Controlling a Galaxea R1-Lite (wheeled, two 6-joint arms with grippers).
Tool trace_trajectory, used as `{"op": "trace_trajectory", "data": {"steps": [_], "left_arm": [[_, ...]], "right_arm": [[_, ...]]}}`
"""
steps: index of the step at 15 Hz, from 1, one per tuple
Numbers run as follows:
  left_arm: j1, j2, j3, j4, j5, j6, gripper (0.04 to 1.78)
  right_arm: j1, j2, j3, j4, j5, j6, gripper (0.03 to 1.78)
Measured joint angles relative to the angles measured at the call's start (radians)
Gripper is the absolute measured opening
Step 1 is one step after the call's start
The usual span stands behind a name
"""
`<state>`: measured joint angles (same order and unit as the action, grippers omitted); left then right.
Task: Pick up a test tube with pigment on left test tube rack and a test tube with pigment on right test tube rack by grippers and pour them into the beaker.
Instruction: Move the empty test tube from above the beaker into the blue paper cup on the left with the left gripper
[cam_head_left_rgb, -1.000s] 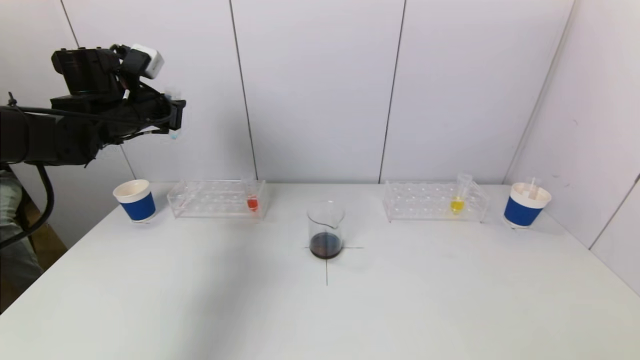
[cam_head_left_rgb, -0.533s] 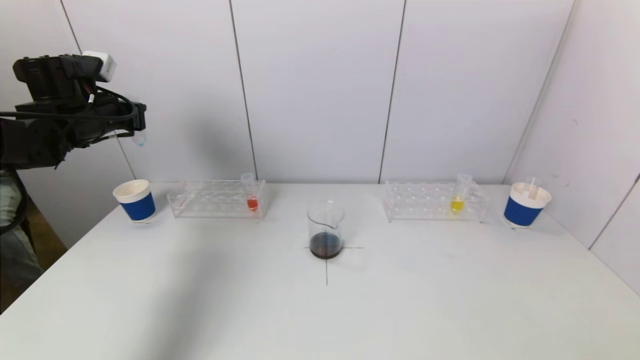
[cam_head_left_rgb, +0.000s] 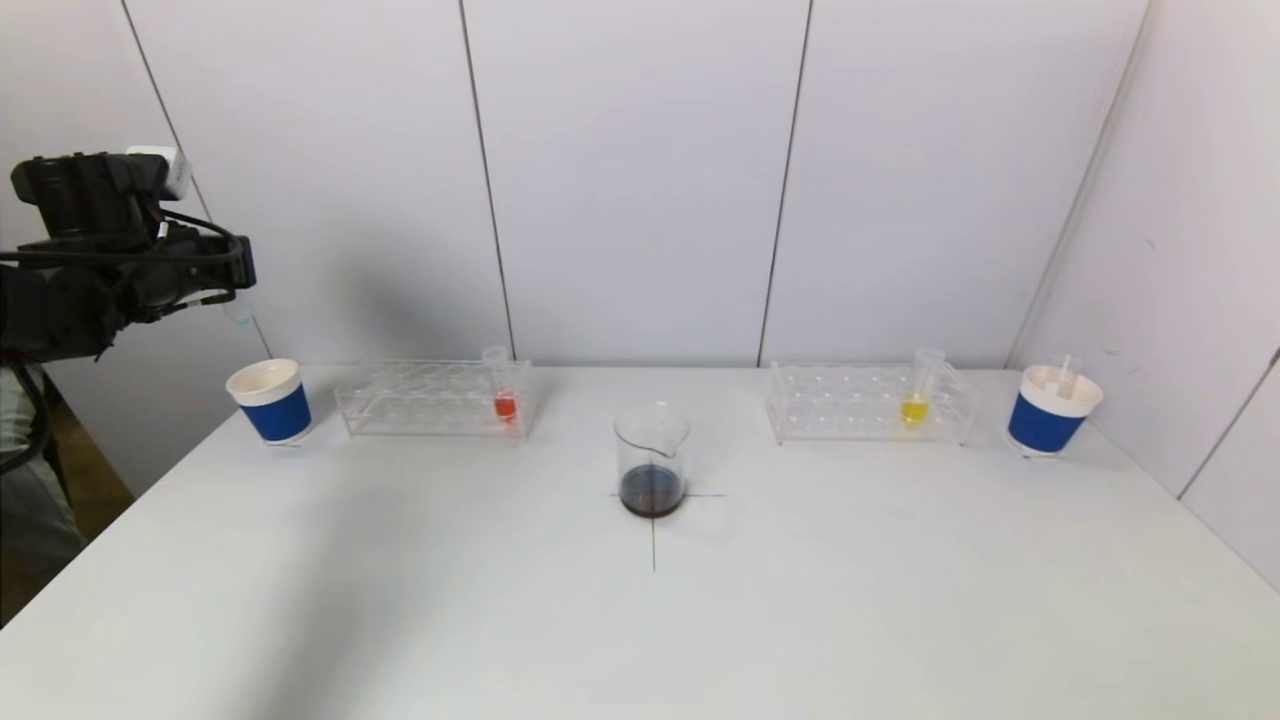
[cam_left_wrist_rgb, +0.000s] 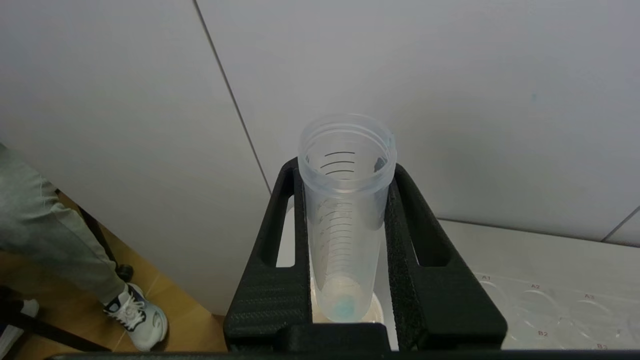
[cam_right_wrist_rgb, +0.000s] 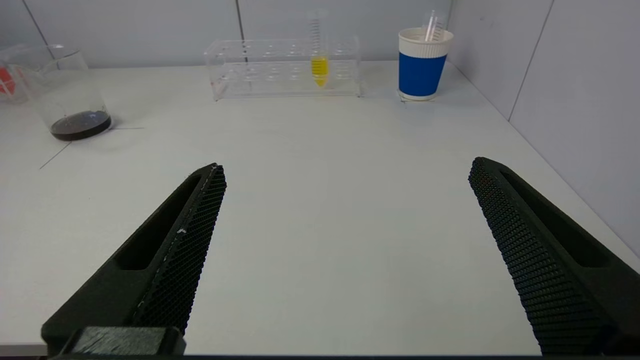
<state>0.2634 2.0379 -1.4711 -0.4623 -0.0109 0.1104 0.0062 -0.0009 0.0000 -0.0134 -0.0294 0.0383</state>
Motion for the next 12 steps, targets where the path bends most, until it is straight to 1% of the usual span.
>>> {"op": "trace_trajectory", "data": {"steps": [3,8,12], "left_arm": [[0.018,0.016,0.04,-0.028,0.007,-0.019,0.45],[0.041,0.058,0.143,-0.204,0.005,-0.041,0.45],[0.043,0.097,0.201,-0.281,0.003,-0.047,0.45]], "right_arm": [[0.0,0.0,0.0,0.0,0.0,0.0,1.77],[0.0,0.0,0.0,0.0,0.0,0.0,1.77],[0.0,0.0,0.0,0.0,0.0,0.0,1.77]]}}
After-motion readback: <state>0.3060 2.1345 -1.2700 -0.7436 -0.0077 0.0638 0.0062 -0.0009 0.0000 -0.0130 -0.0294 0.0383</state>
